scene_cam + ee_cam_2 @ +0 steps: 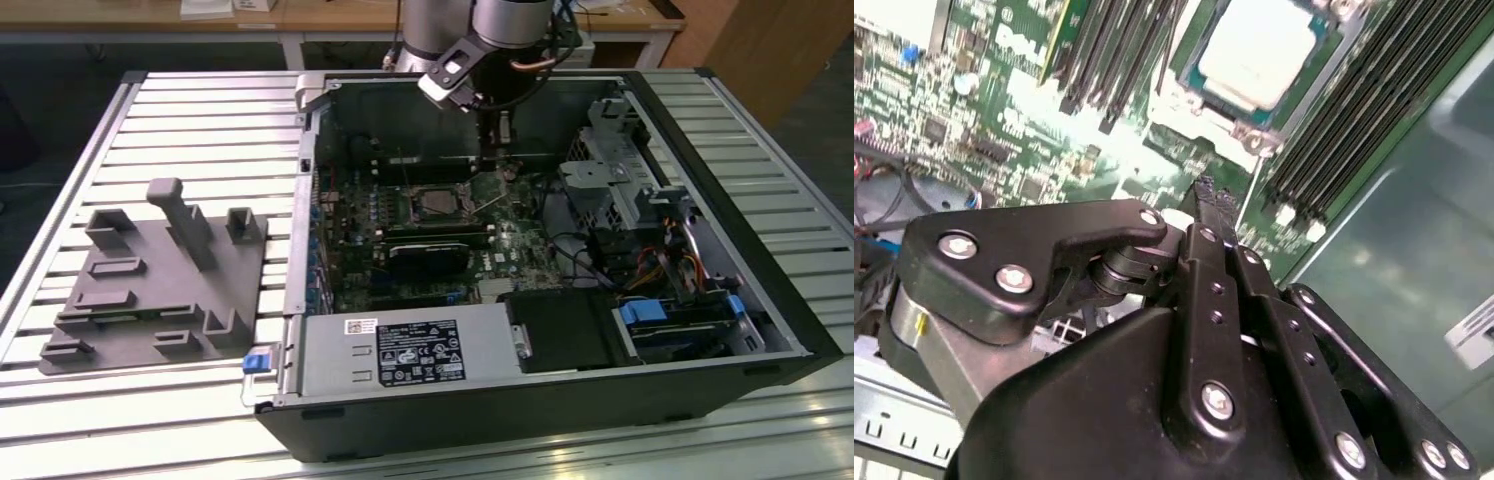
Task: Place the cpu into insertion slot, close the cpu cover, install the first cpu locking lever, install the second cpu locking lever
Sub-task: 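Close the cpu cover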
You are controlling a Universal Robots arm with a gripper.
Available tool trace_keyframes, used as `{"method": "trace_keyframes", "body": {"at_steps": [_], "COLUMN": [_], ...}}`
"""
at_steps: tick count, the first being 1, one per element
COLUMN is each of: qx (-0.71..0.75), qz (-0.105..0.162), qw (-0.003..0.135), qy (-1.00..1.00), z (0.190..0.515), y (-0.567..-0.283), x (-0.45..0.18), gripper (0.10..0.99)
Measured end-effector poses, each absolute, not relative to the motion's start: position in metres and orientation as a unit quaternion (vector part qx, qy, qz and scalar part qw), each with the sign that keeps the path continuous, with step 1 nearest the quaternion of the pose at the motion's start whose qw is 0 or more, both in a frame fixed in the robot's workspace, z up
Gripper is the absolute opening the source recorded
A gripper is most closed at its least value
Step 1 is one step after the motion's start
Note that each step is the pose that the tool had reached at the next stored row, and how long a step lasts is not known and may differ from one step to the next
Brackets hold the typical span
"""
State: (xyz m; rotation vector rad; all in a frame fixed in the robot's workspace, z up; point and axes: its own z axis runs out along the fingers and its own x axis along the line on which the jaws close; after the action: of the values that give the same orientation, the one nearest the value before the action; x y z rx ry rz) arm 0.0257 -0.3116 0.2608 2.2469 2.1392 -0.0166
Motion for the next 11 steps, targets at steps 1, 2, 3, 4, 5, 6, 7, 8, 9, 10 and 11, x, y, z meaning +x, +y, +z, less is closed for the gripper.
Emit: {"method": "trace_keyframes", "body": {"at_steps": [1,2,3,4,5,6,7,8,9,10,11], "qx": [0.724,0.724,0.724,0.724,0.724,0.724,0.724,0.724,0.724,0.724,0.724], "qz": [-0.005,-0.005,-0.005,-0.005,-0.006,-0.006,-0.006,-0.006,-0.006,-0.006,-0.006], "qw": [0.020,0.020,0.020,0.020,0.019,0.019,0.019,0.019,0.019,0.019,0.019], "qy": [0.689,0.689,0.689,0.689,0.689,0.689,0.689,0.689,0.689,0.689,0.689], "z": [0.261,0.261,0.261,0.261,0.261,0.261,0.261,0.261,0.261,0.261,0.261], "y": [-0.312,-0.311,-0.311,-0.311,-0.311,-0.311,-0.311,-0.311,-0.310,-0.310,-0.310], "x": [0.028,0.031,0.033,0.036,0.044,0.047,0.050,0.052,0.058,0.060,0.062], "gripper": [0.106,0.106,0.106,0.106,0.106,0.106,0.106,0.106,0.106,0.106,0.106]}}
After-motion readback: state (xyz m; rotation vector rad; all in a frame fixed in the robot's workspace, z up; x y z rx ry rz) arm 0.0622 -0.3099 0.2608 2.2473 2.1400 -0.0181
